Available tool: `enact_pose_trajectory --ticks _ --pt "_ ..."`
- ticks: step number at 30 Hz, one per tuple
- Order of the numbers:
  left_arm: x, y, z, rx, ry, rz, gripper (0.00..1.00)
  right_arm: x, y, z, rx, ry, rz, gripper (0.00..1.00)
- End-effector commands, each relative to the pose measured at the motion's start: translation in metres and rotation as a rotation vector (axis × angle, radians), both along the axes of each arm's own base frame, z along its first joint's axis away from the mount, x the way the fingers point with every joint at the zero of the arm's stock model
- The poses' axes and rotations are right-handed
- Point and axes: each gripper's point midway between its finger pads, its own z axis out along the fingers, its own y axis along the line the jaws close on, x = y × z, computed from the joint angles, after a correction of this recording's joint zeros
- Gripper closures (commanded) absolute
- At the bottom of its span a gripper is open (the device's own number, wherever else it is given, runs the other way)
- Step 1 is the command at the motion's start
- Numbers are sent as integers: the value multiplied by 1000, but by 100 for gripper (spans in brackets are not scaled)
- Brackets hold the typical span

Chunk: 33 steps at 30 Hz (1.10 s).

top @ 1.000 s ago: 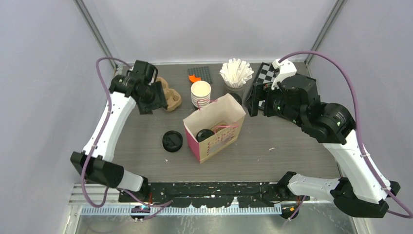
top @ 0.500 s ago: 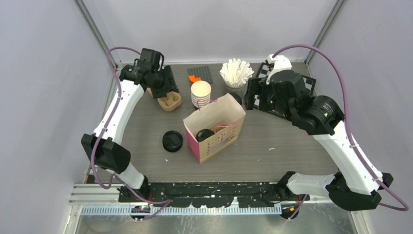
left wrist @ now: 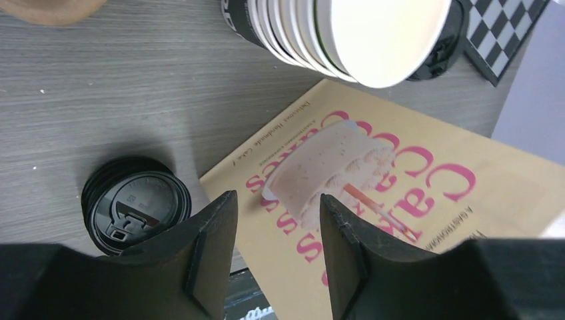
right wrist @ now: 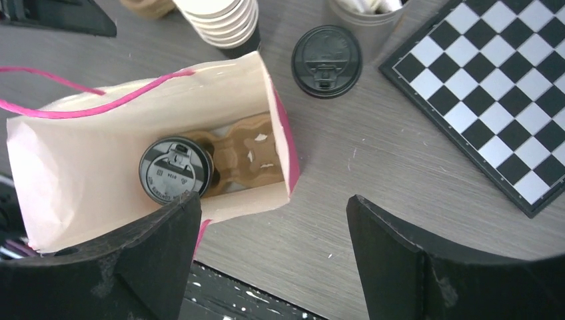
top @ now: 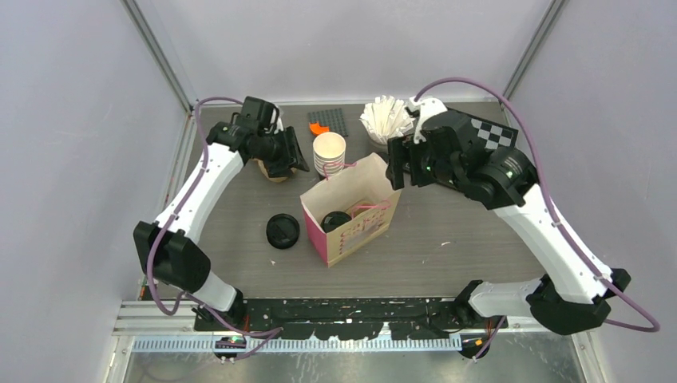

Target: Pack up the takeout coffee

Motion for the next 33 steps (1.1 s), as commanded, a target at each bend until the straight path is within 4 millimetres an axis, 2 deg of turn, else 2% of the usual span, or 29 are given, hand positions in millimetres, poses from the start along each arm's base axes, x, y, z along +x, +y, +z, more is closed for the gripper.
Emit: enact_pose_trajectory --ticks 1,7,14,16,18,22,28,30,33 --pt "-10 -6 36 -79 -105 -31 50 6 22 -6 -68 25 168 17" --pt "-25 -9 29 -96 -74 -60 50 31 35 -31 -124 67 175 25" --pt "-43 -6 33 -81 -62 -89 51 45 25 -50 -167 86 122 44" --pt "-46 -5 36 -78 -64 -95 51 46 22 -54 -162 101 113 53" --pt "-49 -4 37 -75 -65 -98 50 47 18 -58 -165 119 96 64" --pt "-54 -3 39 -73 -65 -105 50 44 13 -59 -157 133 63 72" --pt "-60 1 39 -56 -75 -113 51 34 7 -60 -156 159 55 96" --pt "-61 2 39 -54 -76 -115 50 31 5 -62 -162 173 52 100" --pt "-62 2 39 -53 -76 -122 50 25 -3 -62 -179 192 32 100"
